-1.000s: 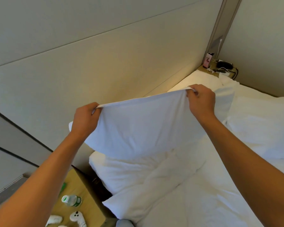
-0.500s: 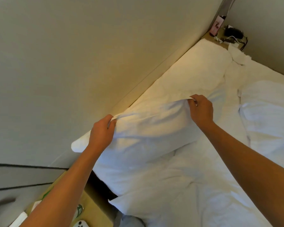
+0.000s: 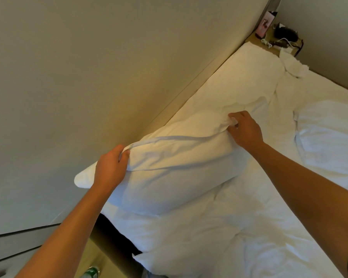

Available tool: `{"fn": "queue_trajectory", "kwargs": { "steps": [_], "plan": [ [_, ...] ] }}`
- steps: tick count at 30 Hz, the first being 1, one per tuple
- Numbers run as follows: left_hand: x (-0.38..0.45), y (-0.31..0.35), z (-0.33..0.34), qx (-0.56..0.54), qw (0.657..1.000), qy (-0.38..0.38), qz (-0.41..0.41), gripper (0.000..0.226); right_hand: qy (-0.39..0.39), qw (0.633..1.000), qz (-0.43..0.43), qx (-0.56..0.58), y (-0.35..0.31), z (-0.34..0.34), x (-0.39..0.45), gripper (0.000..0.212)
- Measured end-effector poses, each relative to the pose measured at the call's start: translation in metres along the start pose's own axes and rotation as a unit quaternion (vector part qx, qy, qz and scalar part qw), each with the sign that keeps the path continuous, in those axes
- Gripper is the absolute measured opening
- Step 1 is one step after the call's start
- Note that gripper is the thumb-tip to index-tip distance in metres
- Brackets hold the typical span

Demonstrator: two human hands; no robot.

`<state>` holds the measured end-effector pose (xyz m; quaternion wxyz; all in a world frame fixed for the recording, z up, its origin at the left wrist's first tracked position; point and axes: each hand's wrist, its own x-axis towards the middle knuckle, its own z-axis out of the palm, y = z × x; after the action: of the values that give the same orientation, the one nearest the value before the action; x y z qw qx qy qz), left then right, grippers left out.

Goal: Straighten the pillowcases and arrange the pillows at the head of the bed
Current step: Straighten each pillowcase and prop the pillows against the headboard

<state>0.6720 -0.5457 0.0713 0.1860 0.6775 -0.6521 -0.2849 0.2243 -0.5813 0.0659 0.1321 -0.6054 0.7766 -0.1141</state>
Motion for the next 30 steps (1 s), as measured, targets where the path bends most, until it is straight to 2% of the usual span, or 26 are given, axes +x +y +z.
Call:
{"fn": "queue_trajectory", "kwargs": {
  "steps": [3, 6, 10, 14, 22, 30],
  "plan": [
    [-0.008, 0.004, 0.005, 0.006, 1.0, 0.006, -0.014, 0.029, -0.011, 0.996, -0.047, -0.081, 0.01, 0.005, 0.01, 0.046],
    [-0.018, 0.01, 0.008, 0.013, 1.0, 0.017, -0.021, 0.029, 0.033, 0.992, -0.051, -0.114, 0.022, 0.008, 0.009, 0.033],
    [-0.028, 0.021, 0.009, 0.022, 0.999, 0.022, -0.027, 0.03, 0.144, 0.989, -0.039, 0.025, 0.029, 0.001, 0.002, 0.03],
    [-0.041, 0.031, 0.007, 0.017, 0.999, 0.034, -0.027, 0.029, 0.123, 0.973, -0.034, 0.192, 0.028, -0.018, -0.01, 0.022],
    [-0.071, 0.059, 0.0, -0.011, 0.998, 0.062, -0.022, 0.031, 0.126, 0.967, -0.034, 0.217, 0.051, -0.045, -0.026, 0.024],
    [-0.081, 0.103, -0.015, -0.04, 0.992, 0.122, -0.001, 0.027, 0.18, 0.963, -0.011, 0.2, 0.051, -0.082, -0.021, 0.033]
  ]
}}
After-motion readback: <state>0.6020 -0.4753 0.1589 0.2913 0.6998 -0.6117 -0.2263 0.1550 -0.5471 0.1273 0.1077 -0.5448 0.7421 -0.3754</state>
